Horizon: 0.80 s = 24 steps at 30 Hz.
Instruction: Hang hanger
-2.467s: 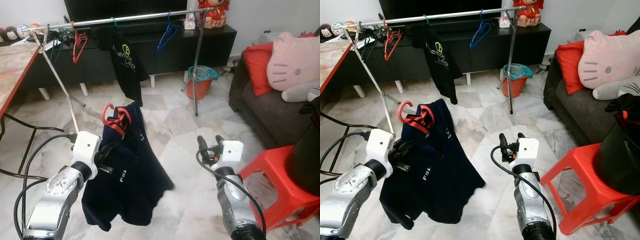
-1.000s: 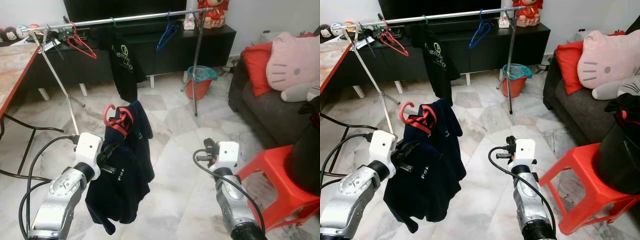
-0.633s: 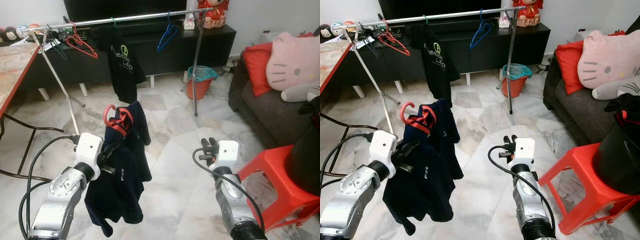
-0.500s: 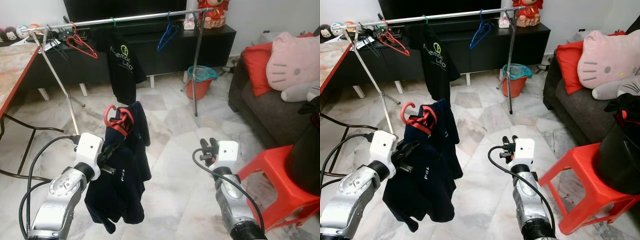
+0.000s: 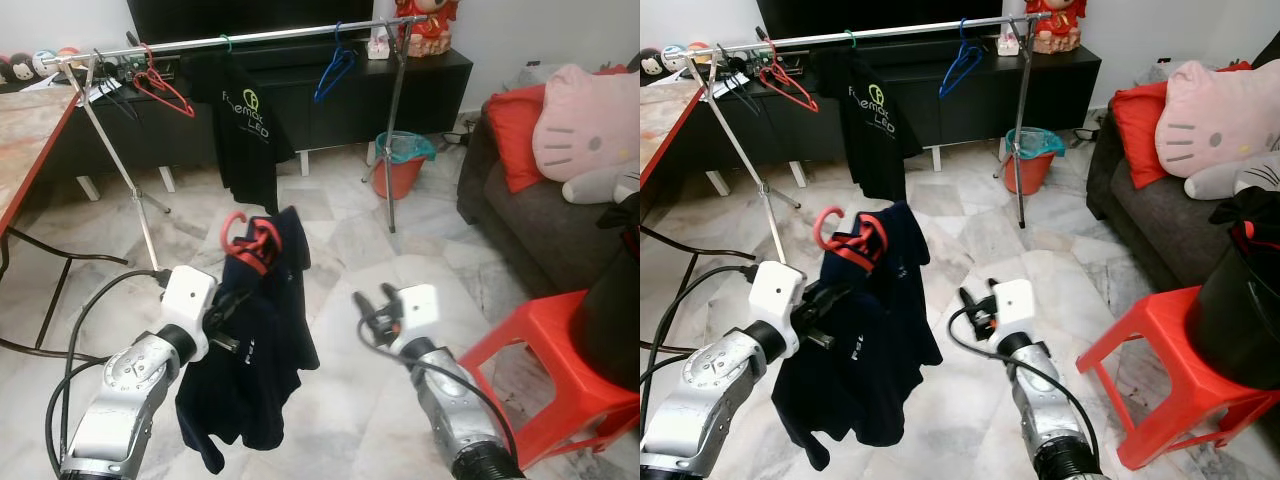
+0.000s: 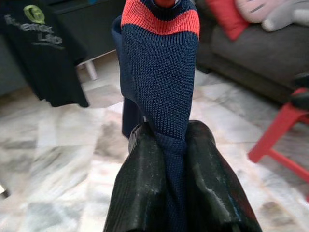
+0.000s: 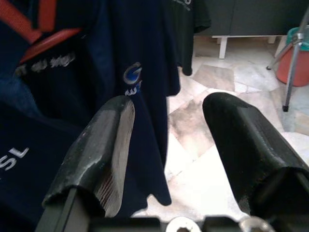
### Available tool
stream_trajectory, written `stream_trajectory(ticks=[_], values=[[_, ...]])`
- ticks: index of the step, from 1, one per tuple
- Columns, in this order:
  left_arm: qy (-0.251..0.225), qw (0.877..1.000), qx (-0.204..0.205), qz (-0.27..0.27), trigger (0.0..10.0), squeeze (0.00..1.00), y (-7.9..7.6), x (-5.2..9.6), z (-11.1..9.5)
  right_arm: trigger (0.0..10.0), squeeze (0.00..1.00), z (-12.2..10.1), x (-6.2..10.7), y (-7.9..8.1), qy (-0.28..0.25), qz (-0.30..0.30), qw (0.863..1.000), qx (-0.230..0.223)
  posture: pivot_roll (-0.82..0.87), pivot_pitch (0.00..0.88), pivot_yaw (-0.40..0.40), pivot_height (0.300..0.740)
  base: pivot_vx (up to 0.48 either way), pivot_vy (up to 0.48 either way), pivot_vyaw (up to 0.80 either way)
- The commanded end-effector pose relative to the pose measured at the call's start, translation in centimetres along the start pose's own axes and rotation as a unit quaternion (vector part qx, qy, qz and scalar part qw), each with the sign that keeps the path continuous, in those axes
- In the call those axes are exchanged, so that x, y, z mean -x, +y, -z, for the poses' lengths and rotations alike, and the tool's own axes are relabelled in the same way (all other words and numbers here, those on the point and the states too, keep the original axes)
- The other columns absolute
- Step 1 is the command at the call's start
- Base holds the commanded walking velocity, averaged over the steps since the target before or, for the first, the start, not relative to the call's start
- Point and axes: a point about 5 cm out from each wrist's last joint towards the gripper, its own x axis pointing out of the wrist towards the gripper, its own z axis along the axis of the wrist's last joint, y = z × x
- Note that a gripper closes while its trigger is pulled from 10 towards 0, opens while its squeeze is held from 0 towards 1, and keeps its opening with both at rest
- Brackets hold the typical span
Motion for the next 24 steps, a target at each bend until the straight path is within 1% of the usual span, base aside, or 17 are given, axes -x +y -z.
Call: stream_trajectory(ticks=[1, 3, 6, 8, 13, 19, 21, 23, 24], values=[[-0.038, 0.998, -0.011, 0.039, 10.0, 0.00, -0.8, -0.4, -2.3, 10.0, 0.00, 0.1, 0.1, -0.2, 0.010, -0.004, 1.000, 0.007, 0.00, 0.032, 0.009, 0.740, 0.000, 0.000, 0.00], [-0.041, 0.997, -0.014, 0.070, 10.0, 0.00, -1.5, -0.4, -2.9, 10.0, 0.00, 0.2, 0.1, -0.4, 0.014, -0.003, 1.000, 0.008, 0.01, 0.032, 0.009, 0.740, 0.000, 0.000, 0.00], [-0.042, 0.994, -0.015, 0.095, 10.0, 0.00, -2.0, -0.3, -3.4, 10.0, 0.00, 0.3, 0.1, -0.5, 0.018, -0.005, 1.000, 0.012, 0.01, 0.032, 0.009, 0.740, 0.000, 0.000, 0.00], [-0.044, 0.991, -0.016, 0.124, 10.0, 0.00, -2.7, -0.2, -3.9, 10.0, 0.00, 0.4, 0.2, -0.5, 0.022, -0.008, 1.000, 0.020, 0.01, 0.032, 0.009, 0.740, 0.000, 0.000, 0.00], [-0.038, 0.981, -0.013, 0.187, 10.0, 0.00, -4.1, 0.4, -4.8, 10.0, 0.00, 0.0, 0.1, -0.6, 0.006, -0.004, 1.000, 0.011, 0.01, 0.033, 0.011, 0.740, 0.000, 0.000, 0.00], [-0.033, 0.974, -0.008, 0.225, 10.0, 0.00, -5.2, 0.6, -5.2, 10.0, 0.00, -0.4, -0.2, -0.4, -0.007, -0.006, 1.000, 0.009, 0.01, 0.032, 0.011, 0.740, 0.000, 0.000, 0.00], [-0.034, 0.973, -0.008, 0.228, 10.0, 0.00, -5.2, 0.6, -5.3, 10.0, 0.00, -0.4, -0.2, -0.4, -0.007, -0.006, 1.000, 0.009, 0.01, 0.031, 0.010, 0.740, 0.000, 0.000, 0.00], [-0.032, 0.969, -0.006, 0.246, 10.0, 0.00, -5.5, 0.8, -5.6, 10.0, 0.00, -0.4, -0.2, -0.4, -0.008, -0.005, 1.000, 0.010, 0.01, 0.032, 0.011, 0.740, 0.000, 0.000, 0.00], [-0.032, 0.969, -0.006, 0.246, 10.0, 0.00, -5.5, 0.8, -5.6, 10.0, 0.00, -0.4, -0.2, -0.4, -0.008, -0.005, 1.000, 0.010, 0.01, 0.032, 0.011, 0.740, 0.000, 0.000, 0.00]])
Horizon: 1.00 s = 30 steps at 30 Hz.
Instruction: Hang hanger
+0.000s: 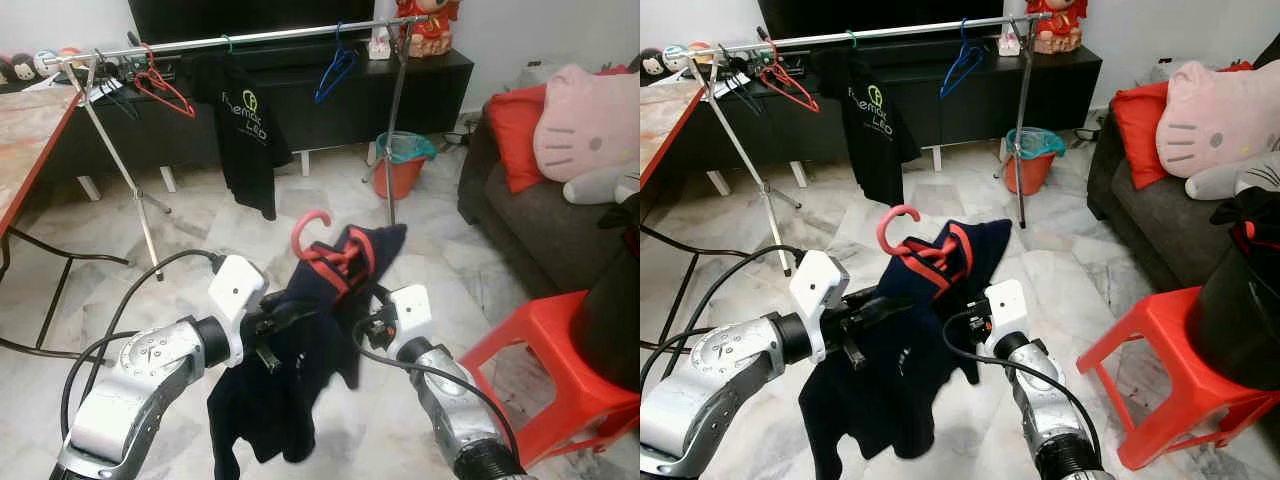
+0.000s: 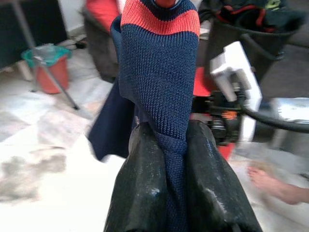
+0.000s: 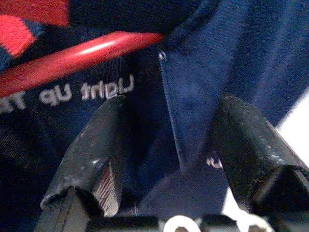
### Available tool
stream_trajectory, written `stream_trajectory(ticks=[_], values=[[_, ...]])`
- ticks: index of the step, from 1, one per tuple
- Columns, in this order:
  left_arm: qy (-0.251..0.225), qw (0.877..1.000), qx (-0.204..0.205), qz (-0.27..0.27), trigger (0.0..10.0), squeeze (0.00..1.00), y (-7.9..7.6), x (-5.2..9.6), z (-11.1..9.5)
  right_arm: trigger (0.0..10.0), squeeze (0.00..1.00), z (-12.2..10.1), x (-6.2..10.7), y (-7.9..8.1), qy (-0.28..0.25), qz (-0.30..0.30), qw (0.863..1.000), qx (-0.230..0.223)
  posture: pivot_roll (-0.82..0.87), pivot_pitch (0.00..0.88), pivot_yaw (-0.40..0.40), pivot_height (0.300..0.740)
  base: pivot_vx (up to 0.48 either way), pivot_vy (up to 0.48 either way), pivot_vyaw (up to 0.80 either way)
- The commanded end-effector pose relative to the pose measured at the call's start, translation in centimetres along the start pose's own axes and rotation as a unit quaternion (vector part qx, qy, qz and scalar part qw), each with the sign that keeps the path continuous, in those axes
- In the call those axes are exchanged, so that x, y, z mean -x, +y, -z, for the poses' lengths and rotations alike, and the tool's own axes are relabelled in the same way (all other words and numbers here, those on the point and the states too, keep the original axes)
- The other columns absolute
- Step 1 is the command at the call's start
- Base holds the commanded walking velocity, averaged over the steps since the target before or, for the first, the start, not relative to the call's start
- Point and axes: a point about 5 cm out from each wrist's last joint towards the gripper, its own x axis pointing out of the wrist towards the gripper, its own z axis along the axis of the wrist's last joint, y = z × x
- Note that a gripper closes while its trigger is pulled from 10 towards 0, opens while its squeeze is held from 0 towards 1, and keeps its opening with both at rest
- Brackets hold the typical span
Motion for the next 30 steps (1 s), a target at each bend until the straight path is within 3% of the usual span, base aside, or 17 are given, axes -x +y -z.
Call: stream_trajectory(ticks=[1, 6, 7, 8, 9, 10, 30], values=[[-0.021, 0.999, -0.015, 0.027, 10.0, 0.00, -0.6, -0.1, -1.5, 10.0, 0.00, -0.2, -0.2, 0.0, -0.002, 0.000, 1.000, 0.001, 0.01, 0.031, 0.011, 0.740, 0.000, 0.000, 0.00], [-0.015, 0.999, -0.009, 0.049, 10.0, 0.00, -1.3, 0.0, -1.7, 10.0, 0.00, -0.1, -0.3, -0.5, 0.000, 0.032, 0.999, 0.005, 0.01, 0.030, 0.009, 0.740, 0.000, 0.000, 0.00], [-0.015, 0.999, -0.008, 0.051, 10.0, 0.00, -1.3, 0.1, -1.7, 4.3, 0.00, -0.1, -0.3, -0.7, 0.000, 0.042, 0.999, 0.003, 0.01, 0.030, 0.009, 0.740, 0.000, 0.000, 0.00], [-0.015, 0.999, -0.008, 0.052, 10.0, 0.00, -1.4, 0.1, -1.7, 4.3, 0.00, -0.1, -0.3, -0.8, 0.001, 0.049, 0.999, 0.002, 0.01, 0.030, 0.009, 0.740, 0.000, 0.000, 0.00], [-0.014, 0.998, -0.008, 0.053, 10.0, 0.00, -1.4, 0.1, -1.7, 1.6, 0.00, -0.1, -0.3, -0.9, 0.001, 0.053, 0.999, 0.002, 0.02, 0.030, 0.008, 0.740, 0.000, 0.000, 0.00], [-0.014, 0.998, -0.008, 0.053, 10.0, 0.00, -1.4, 0.1, -1.7, 0.0, 0.00, -0.1, -0.3, -1.1, 0.004, 0.060, 0.998, 0.004, 0.02, 0.030, 0.008, 0.740, 0.000, 0.000, 0.00], [-0.001, 0.999, -0.006, 0.038, 10.0, 0.00, -1.1, 0.3, -1.2, 0.0, 0.00, 0.1, -0.3, -1.5, 0.004, 0.089, 0.996, 0.001, 0.02, 0.032, 0.007, 0.740, 0.000, 0.000, 0.00]])
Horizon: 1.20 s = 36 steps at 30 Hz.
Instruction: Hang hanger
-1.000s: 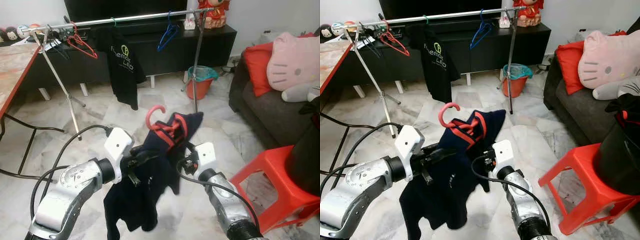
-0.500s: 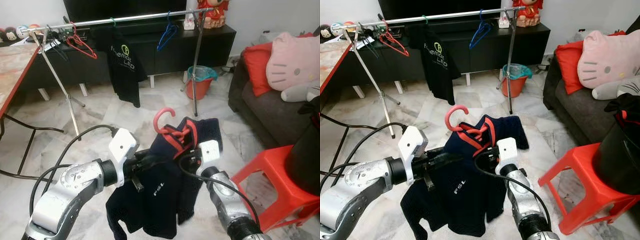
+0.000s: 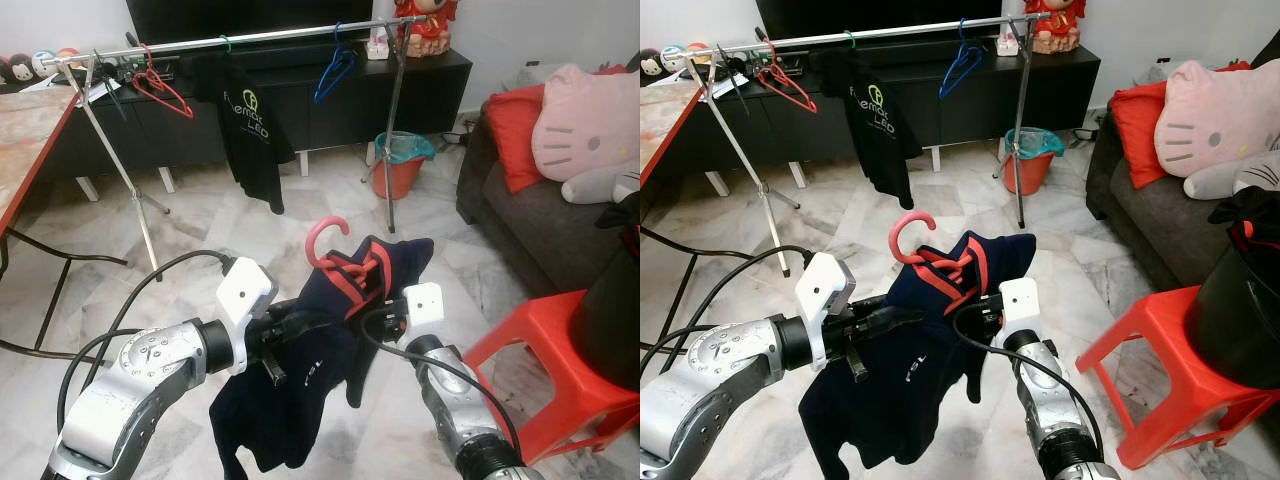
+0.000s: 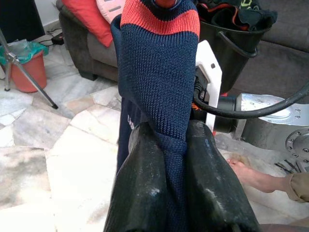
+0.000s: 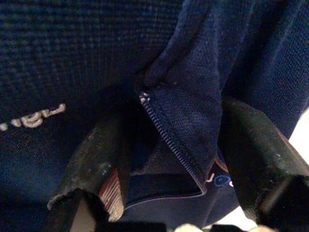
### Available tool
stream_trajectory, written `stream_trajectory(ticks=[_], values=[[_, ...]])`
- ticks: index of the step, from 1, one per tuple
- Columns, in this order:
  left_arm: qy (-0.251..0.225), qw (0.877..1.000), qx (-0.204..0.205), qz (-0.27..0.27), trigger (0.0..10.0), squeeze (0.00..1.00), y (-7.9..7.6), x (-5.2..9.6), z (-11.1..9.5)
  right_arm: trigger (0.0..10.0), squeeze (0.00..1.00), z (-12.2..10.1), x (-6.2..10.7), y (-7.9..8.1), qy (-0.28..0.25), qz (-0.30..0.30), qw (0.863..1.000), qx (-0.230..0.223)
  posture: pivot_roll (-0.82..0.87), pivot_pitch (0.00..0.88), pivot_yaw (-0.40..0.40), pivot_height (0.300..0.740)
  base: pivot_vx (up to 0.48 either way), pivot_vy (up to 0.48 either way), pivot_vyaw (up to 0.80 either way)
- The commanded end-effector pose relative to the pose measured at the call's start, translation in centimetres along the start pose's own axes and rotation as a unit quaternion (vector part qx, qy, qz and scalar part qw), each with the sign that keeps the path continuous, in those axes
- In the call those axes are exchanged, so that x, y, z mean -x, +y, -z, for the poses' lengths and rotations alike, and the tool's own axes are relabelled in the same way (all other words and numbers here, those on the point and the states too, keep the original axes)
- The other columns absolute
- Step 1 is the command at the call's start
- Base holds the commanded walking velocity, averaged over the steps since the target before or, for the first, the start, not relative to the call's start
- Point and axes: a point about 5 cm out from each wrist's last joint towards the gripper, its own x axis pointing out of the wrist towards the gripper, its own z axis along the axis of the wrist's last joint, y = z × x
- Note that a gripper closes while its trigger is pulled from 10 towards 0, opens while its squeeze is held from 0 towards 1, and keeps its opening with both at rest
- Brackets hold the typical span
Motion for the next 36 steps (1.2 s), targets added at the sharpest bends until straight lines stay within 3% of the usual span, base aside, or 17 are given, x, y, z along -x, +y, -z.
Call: stream_trajectory(ticks=[1, 36], values=[[-0.010, 1.000, -0.011, 0.005, 10.0, 0.00, -0.19, 0.11, -0.62, 0.0, 0.00, -0.26, -0.24, 0.03, -0.003, 0.002, 1.000, 0.000, 0.02, 0.032, 0.007, 0.740, 0.000, 0.000, 0.00], [-0.008, 1.000, -0.010, 0.004, 10.0, 0.00, -0.22, 0.06, -0.41, 0.0, 0.00, -0.12, -0.20, 0.25, -0.002, -0.006, 1.000, 0.002, 0.02, 0.031, 0.006, 0.740, 0.000, 0.000, 0.00]])
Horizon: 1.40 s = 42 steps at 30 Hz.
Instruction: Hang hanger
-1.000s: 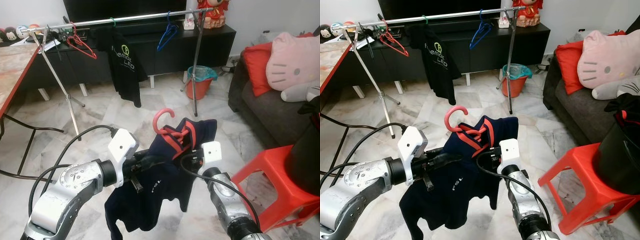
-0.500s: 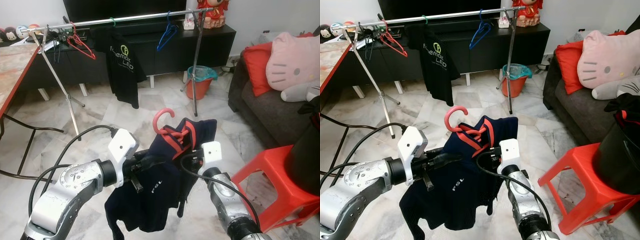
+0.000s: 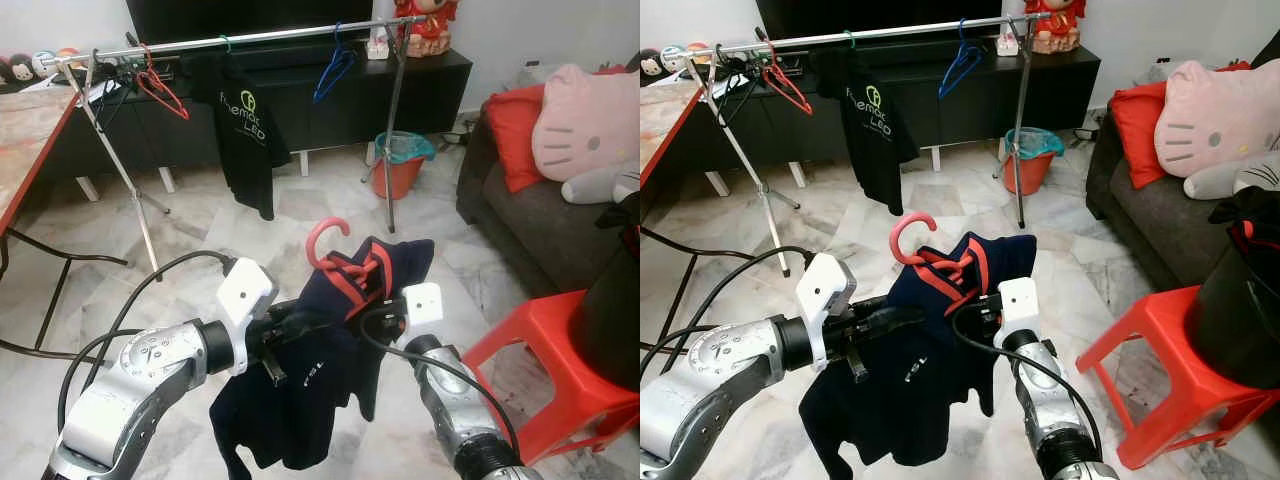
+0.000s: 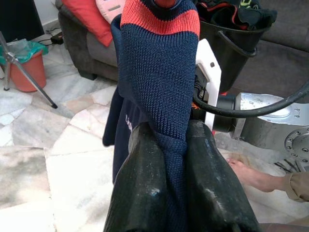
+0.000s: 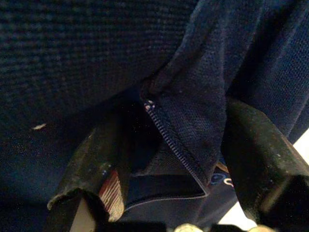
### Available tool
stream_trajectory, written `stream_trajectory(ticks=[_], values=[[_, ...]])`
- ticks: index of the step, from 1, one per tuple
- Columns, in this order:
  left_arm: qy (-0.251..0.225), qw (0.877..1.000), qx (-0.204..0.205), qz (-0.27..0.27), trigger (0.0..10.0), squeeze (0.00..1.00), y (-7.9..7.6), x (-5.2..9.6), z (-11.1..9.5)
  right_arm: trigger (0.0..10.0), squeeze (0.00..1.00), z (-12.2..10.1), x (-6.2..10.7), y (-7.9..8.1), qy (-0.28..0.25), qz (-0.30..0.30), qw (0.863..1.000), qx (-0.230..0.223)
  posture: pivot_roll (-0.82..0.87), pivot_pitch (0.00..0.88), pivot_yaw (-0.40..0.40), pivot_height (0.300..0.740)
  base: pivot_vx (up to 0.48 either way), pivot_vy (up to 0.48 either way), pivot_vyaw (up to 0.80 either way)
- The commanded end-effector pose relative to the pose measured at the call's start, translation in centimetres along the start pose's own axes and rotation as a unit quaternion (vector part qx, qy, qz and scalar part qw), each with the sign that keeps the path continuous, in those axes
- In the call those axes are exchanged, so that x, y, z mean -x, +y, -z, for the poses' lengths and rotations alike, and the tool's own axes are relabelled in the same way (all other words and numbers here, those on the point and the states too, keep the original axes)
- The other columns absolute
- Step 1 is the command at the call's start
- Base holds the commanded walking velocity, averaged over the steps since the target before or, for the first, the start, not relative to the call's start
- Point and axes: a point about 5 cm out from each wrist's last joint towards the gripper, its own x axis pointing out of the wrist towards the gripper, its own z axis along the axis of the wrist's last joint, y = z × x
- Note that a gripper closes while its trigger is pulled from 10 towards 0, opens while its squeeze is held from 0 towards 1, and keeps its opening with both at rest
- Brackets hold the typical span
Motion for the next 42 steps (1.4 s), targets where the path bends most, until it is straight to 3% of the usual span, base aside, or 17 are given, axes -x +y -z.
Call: stream_trajectory(ticks=[1, 12, 13, 17, 18, 19, 36, 38, 42], values=[[-0.008, 1.000, -0.010, 0.003, 10.0, 0.00, -0.2, 0.1, -0.4, 0.0, 0.00, -0.1, -0.2, 0.2, 0.000, -0.004, 1.000, 0.002, 0.02, 0.031, 0.006, 0.740, 0.000, 0.000, 0.00], [-0.007, 1.000, -0.012, -0.004, 10.0, 0.00, 0.0, 0.1, -0.3, 0.0, 0.00, 0.4, 0.1, 0.6, 0.009, -0.019, 1.000, 0.006, 0.02, 0.032, 0.006, 0.740, 0.000, 0.000, 0.00], [-0.007, 1.000, -0.011, -0.003, 10.0, 0.00, 0.0, 0.1, -0.4, 10.0, 0.00, 0.5, 0.1, 0.6, 0.010, -0.020, 1.000, 0.007, 0.02, 0.032, 0.006, 0.740, 0.000, 0.000, 0.00], [-0.008, 1.000, -0.012, -0.003, 10.0, 0.00, 0.0, 0.1, -0.3, 10.0, 0.00, 0.5, 0.1, 0.7, 0.011, -0.021, 1.000, 0.009, 0.02, 0.032, 0.005, 0.740, 0.000, 0.000, 0.00], [-0.008, 1.000, -0.012, -0.003, 10.0, 0.00, -0.1, 0.1, -0.3, 9.5, 0.00, 0.5, 0.1, 0.7, 0.010, -0.024, 1.000, 0.007, 0.02, 0.032, 0.005, 0.740, 0.000, 0.000, 0.00], [-0.008, 1.000, -0.012, -0.003, 10.0, 0.00, -0.1, 0.1, -0.3, 0.0, 0.00, 0.4, 0.1, 0.8, 0.009, -0.025, 1.000, 0.006, 0.02, 0.033, 0.005, 0.740, 0.000, 0.000, 0.00], [-0.006, 1.000, -0.015, -0.013, 10.0, 0.00, 0.2, 0.1, -0.2, 0.0, 0.00, 0.3, 0.2, 0.6, 0.003, -0.020, 1.000, 0.006, 0.02, 0.033, 0.006, 0.740, 0.000, 0.000, 0.00], [-0.006, 0.999, -0.022, -0.029, 10.0, 0.00, 0.5, 0.1, -0.2, 0.0, 0.00, 0.4, 0.2, 0.7, 0.004, -0.021, 1.000, 0.007, 0.02, 0.033, 0.006, 0.740, 0.000, 0.000, 0.00], [0.001, 0.986, -0.057, -0.155, 10.0, 0.00, 3.7, 0.6, 0.1, 0.0, 0.00, 0.5, 0.2, 0.7, 0.005, -0.022, 1.000, 0.007, 0.02, 0.033, 0.006, 0.740, 0.000, 0.000, 0.00]])
